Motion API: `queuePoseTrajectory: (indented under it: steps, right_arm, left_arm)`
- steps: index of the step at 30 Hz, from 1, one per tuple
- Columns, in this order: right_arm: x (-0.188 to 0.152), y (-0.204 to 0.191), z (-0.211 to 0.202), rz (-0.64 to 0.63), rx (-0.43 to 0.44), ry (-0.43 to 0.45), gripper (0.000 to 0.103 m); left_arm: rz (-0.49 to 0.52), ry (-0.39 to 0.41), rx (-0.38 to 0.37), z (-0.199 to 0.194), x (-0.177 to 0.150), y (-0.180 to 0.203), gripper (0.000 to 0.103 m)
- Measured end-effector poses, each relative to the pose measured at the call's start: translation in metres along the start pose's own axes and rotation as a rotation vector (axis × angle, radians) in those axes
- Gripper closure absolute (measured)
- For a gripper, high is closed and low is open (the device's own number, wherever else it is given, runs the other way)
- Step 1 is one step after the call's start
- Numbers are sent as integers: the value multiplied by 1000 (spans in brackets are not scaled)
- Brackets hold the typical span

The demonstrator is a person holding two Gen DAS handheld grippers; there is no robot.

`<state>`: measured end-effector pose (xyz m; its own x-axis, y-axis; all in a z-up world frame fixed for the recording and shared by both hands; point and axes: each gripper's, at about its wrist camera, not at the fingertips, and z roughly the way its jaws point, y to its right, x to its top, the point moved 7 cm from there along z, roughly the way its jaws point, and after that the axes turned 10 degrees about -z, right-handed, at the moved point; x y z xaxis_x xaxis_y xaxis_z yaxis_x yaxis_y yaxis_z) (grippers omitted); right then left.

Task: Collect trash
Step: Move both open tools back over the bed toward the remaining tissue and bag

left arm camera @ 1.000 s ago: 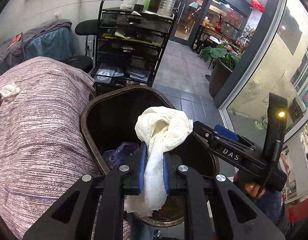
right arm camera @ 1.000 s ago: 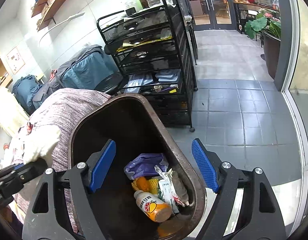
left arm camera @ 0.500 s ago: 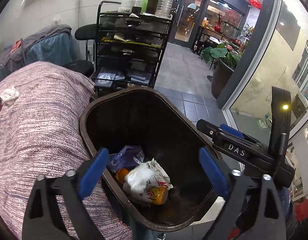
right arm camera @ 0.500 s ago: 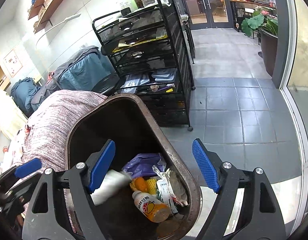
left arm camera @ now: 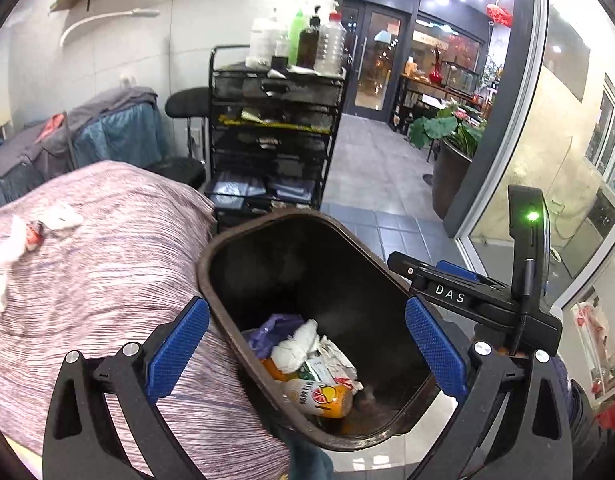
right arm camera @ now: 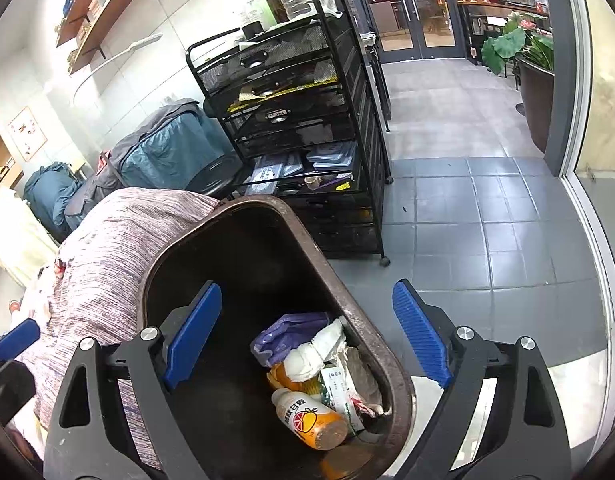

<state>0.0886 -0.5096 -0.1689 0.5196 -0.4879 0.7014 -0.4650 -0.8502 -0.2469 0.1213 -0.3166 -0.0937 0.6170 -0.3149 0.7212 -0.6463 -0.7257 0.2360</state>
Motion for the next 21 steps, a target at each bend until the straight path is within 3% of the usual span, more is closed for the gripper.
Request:
queuePoseTrajectory:
  steps: [7, 21]
  right_arm:
    - [7, -26, -3, -36, 50, 15, 16]
    - [21, -146, -6, -232, 235, 33, 16]
  left_arm:
    - [-35, 65, 40, -27, 8, -25, 6]
    - [-163, 146, 200, -79, 11, -126, 6]
